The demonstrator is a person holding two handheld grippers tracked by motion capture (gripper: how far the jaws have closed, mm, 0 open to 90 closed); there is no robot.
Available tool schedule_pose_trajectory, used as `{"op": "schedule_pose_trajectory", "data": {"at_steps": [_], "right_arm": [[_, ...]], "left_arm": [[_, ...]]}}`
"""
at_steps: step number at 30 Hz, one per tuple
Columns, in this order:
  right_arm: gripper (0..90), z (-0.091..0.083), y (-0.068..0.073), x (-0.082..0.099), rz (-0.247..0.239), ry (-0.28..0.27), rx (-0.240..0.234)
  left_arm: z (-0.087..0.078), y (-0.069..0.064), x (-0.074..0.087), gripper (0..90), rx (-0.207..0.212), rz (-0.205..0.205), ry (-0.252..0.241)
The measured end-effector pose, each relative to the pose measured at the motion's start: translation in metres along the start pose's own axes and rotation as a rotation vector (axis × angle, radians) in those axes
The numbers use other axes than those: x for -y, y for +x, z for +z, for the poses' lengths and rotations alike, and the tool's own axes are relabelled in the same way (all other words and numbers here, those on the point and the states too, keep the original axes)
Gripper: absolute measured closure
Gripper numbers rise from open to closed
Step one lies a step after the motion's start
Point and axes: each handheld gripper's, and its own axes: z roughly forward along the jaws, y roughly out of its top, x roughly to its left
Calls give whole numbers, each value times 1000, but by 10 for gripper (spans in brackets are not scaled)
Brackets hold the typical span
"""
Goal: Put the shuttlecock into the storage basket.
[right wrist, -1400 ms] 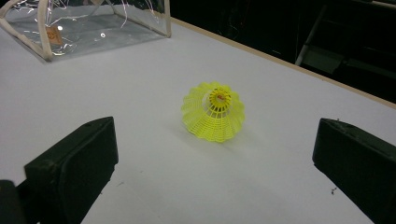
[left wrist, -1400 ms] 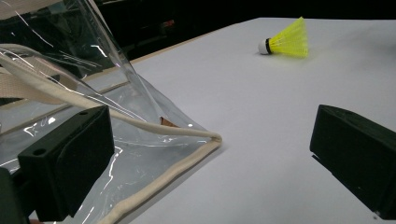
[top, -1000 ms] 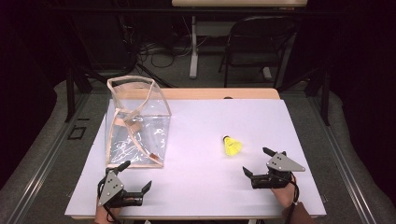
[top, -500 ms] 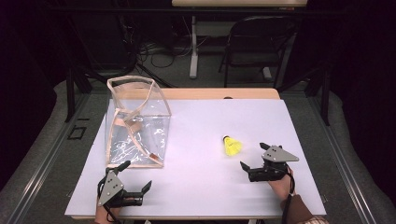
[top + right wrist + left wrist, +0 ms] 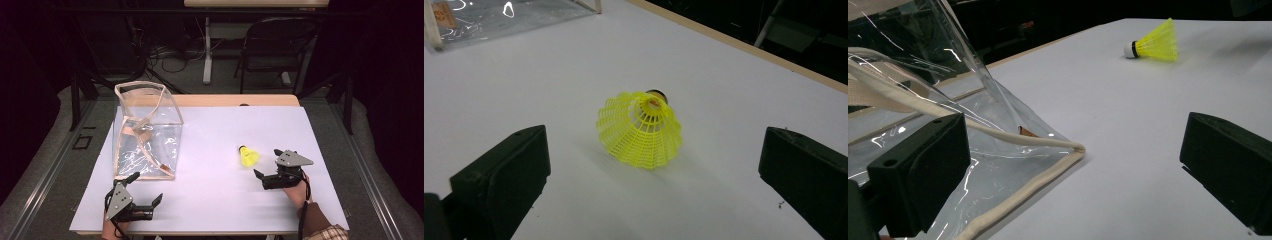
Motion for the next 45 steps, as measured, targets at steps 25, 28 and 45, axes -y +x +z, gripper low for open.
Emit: {"op": "schedule_pose_trajectory", "data": {"at_steps": [25, 28, 45], "right_arm": [[0, 30, -12, -11, 10, 54, -22], [6, 35, -13, -13, 7, 66, -23], [62, 51, -17, -11, -4, 127, -31]], "left_arm": [[0, 0, 0, 0, -2, -1, -4], [0, 1, 0, 0, -1, -6, -5], [0, 0, 0, 0, 0, -1, -5]]}}
